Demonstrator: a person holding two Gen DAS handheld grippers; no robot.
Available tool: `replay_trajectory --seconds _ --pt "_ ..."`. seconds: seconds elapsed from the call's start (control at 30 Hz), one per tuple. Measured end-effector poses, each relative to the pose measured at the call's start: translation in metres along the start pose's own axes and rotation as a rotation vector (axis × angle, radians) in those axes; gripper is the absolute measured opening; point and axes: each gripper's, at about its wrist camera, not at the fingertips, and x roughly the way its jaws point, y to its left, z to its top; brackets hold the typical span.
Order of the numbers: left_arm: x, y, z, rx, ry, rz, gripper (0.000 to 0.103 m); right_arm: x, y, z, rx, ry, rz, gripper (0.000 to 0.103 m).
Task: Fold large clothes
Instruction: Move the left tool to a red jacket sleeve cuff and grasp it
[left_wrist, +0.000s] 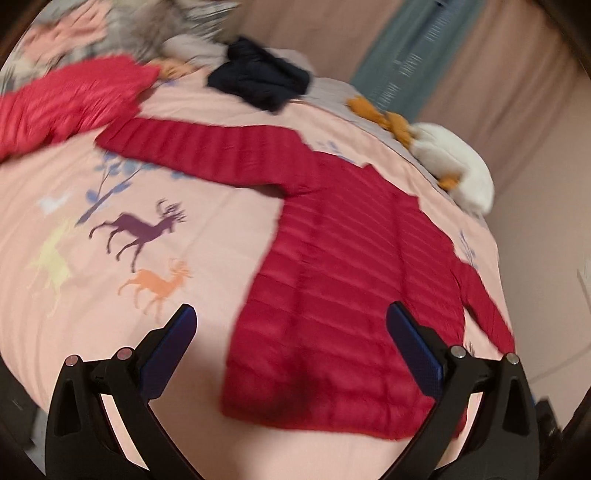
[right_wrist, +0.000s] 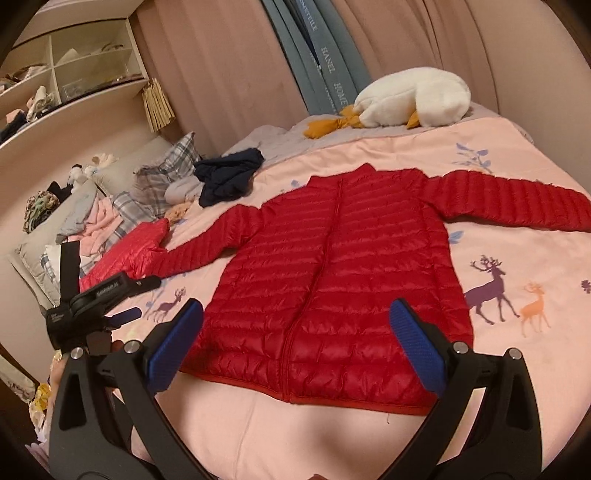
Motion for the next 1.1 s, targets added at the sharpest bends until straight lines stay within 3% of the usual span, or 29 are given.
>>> replay_trajectory --seconds 0.5,0.83,1.1 --pt "0.073 0.137 0.090 -0.361 -0.047 -0.097 0.102 0.072 0.020 -0.004 -0.080 0.131 -0.047 0.101" --pt "0.121 0.183 0.126 -0.417 -0.031 -0.045 0.102 0.111 0.040 -0.002 -0.120 0.196 -0.080 0.101" --pt "0.142 0.202 0.146 -0.454 -0.040 -0.070 0.102 0.137 0.054 -0.002 -0.132 0.225 -0.084 0.101"
